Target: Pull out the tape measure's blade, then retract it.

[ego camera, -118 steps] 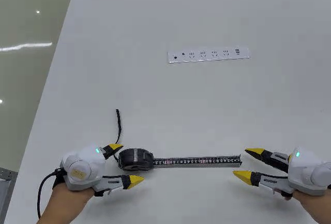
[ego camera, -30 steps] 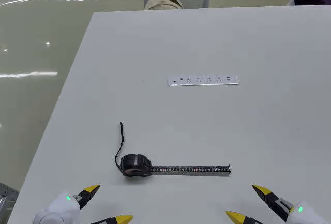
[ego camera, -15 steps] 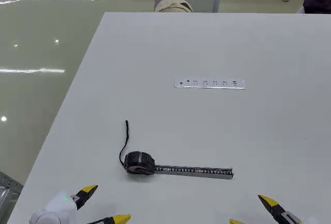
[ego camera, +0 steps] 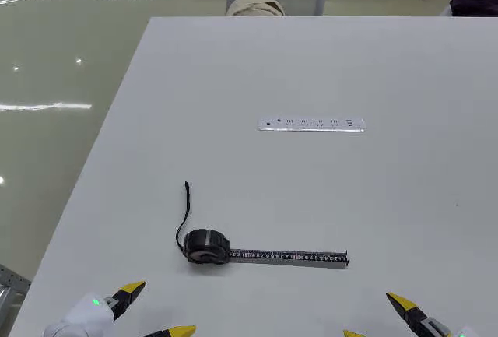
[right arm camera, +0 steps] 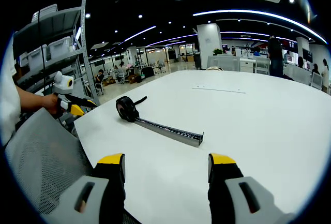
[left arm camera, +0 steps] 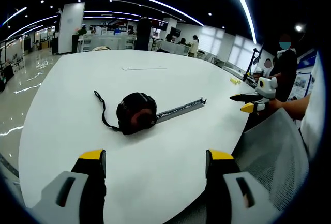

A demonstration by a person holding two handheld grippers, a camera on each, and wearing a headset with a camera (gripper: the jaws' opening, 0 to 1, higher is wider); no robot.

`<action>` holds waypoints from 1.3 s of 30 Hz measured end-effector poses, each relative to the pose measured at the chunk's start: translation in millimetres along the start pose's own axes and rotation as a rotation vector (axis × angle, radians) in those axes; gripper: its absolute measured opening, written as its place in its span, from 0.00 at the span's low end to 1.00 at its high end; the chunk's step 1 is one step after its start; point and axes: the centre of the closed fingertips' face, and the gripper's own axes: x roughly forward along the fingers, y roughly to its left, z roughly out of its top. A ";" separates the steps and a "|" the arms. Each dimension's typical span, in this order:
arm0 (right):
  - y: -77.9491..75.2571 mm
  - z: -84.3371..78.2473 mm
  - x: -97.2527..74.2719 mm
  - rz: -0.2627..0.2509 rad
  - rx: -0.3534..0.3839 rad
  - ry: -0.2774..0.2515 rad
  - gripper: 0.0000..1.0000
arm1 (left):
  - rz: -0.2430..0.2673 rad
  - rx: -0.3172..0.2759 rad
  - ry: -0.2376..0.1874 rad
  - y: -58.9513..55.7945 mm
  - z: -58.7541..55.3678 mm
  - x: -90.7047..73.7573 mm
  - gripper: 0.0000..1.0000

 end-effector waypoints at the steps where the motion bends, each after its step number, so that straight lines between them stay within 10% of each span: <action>1: 0.1 -0.1 0.2 0.001 0.004 -0.001 0.65 | -0.001 0.001 0.005 -0.3 0.2 0.4 0.78; 39: -5.9 1.4 5.4 0.041 -0.002 0.012 0.64 | 0.040 -0.042 0.020 4.1 17.3 7.9 0.78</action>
